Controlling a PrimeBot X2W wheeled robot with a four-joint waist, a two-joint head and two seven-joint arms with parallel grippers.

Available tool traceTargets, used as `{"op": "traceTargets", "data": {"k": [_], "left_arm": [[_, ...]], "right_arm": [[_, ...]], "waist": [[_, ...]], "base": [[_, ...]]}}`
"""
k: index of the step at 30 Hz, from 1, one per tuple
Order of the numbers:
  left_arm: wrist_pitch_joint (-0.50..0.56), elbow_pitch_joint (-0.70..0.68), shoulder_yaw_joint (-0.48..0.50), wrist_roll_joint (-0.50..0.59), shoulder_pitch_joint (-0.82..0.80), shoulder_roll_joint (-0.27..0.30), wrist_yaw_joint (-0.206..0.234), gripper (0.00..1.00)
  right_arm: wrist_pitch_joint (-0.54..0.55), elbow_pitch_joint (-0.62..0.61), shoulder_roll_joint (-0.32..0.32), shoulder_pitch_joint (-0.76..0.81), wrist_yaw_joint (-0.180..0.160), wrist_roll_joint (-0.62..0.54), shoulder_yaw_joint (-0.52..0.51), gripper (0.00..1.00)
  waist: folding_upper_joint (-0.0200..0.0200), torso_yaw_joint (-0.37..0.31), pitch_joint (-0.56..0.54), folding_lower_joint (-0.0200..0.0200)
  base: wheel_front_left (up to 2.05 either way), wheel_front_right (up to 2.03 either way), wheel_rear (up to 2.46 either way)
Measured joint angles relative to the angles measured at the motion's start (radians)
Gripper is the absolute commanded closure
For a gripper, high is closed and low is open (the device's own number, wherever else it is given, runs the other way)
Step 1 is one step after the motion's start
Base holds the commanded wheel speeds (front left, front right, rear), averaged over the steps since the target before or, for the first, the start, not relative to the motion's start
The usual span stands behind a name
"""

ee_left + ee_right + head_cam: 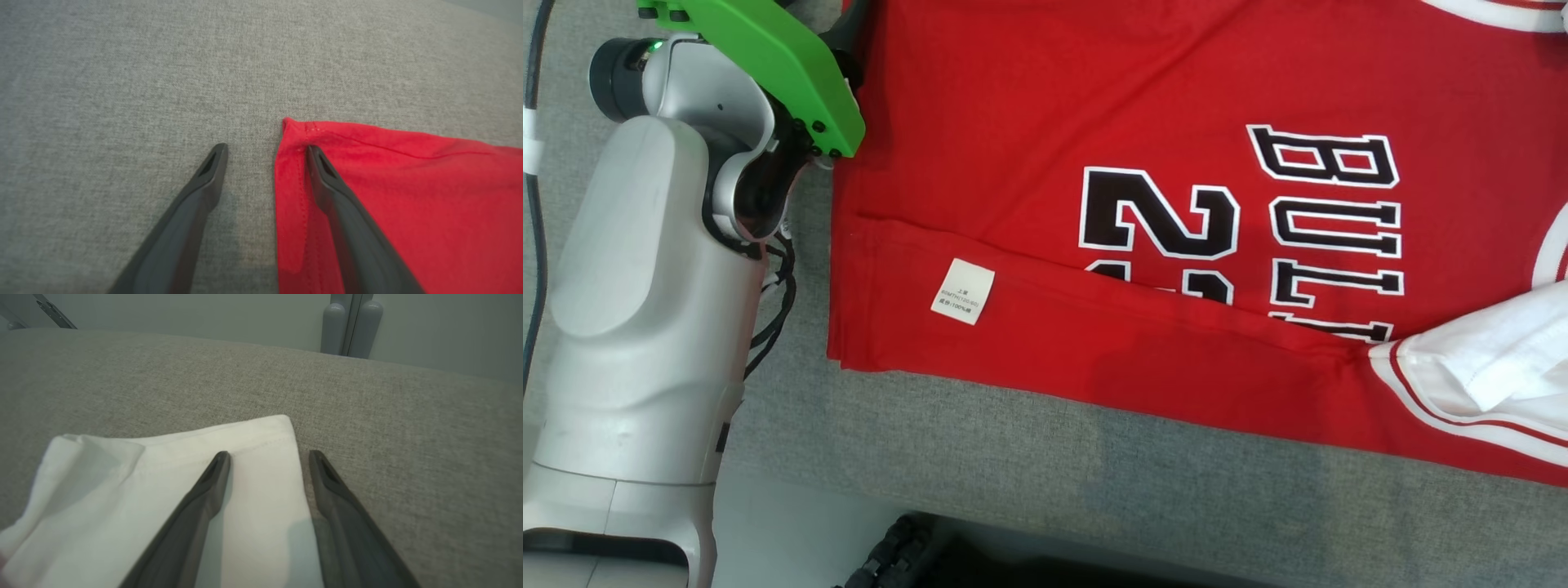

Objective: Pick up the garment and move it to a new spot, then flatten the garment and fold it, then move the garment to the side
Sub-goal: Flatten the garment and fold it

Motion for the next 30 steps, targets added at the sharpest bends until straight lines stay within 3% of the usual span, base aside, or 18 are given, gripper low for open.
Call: {"op": "traceTargets", "data": {"k": [3,5,6,7,11,15,16,18,19,21,24,30], "left_arm": [[0.0,0.02,-0.002,-0.009,-0.012,-0.017,-0.013,0.04],[-0.011,0.031,-0.004,-0.01,-0.019,-0.019,-0.019,0.13],[-0.016,0.037,-0.005,-0.01,-0.021,-0.021,-0.023,0.22],[-0.02,0.046,-0.005,-0.012,-0.025,-0.022,-0.025,0.25],[-0.028,0.072,-0.008,-0.014,-0.035,-0.022,-0.032,0.21],[-0.034,0.096,-0.012,-0.019,-0.046,-0.023,-0.048,0.22],[-0.034,0.101,-0.012,-0.027,-0.048,-0.023,-0.049,0.24],[-0.034,0.11,-0.012,-0.045,-0.053,-0.024,-0.052,0.4],[-0.034,0.116,-0.012,-0.053,-0.058,-0.026,-0.056,0.52],[-0.034,0.123,-0.016,-0.057,-0.066,-0.028,-0.059,0.66],[-0.034,0.131,-0.025,-0.06,-0.072,-0.032,-0.063,1.0],[-0.043,0.159,-0.024,-0.068,-0.077,-0.026,-0.071,1.0]], "right_arm": [[0.0,0.02,0.0,-0.027,0.0,-0.013,0.004,0.0],[-0.005,0.036,0.002,-0.041,0.002,-0.014,0.009,0.09],[-0.009,0.045,0.005,-0.047,0.004,-0.016,0.01,0.33],[-0.01,0.052,0.008,-0.052,0.004,-0.02,0.012,0.52],[-0.016,0.079,0.022,-0.068,0.01,-0.021,0.021,0.5],[-0.023,0.101,0.029,-0.08,0.019,-0.021,0.028,0.55],[-0.023,0.108,0.031,-0.084,0.023,-0.021,0.029,0.68],[-0.026,0.115,0.037,-0.086,0.028,-0.021,0.03,1.0],[-0.027,0.119,0.043,-0.087,0.036,-0.021,0.031,1.0],[-0.032,0.126,0.054,-0.089,0.04,-0.02,0.035,1.0],[-0.037,0.142,0.063,-0.1,0.054,-0.019,0.043,1.0],[-0.063,0.165,0.09,-0.105,0.081,-0.019,0.063,1.0]], "waist": [[0.0,0.011,0.004,0.0],[0.0,0.018,0.007,0.0],[0.0,0.021,0.008,0.0],[0.0,0.023,0.008,0.0],[0.0,0.026,0.007,0.0],[0.0,0.024,0.004,-0.0001],[0.0,0.023,0.004,0.0],[0.0,0.02,0.003,-0.0001],[0.0,0.018,0.003,0.0],[0.0,0.015,0.002,0.0],[0.0,0.007,0.0,0.0],[0.0,-0.015,-0.007,0.0]], "base": [[0.0,0.0,0.0],[0.0,0.0,0.0],[0.0,0.0,0.0],[0.0,0.0,0.0],[0.0,0.0,0.0],[0.0,0.0,0.0],[0.0,0.0,0.0],[0.0,0.0,0.0],[0.0,0.0,0.0],[0.0,0.0,0.0],[0.0,0.0,0.0],[0.0,0.0,0.0]]}}
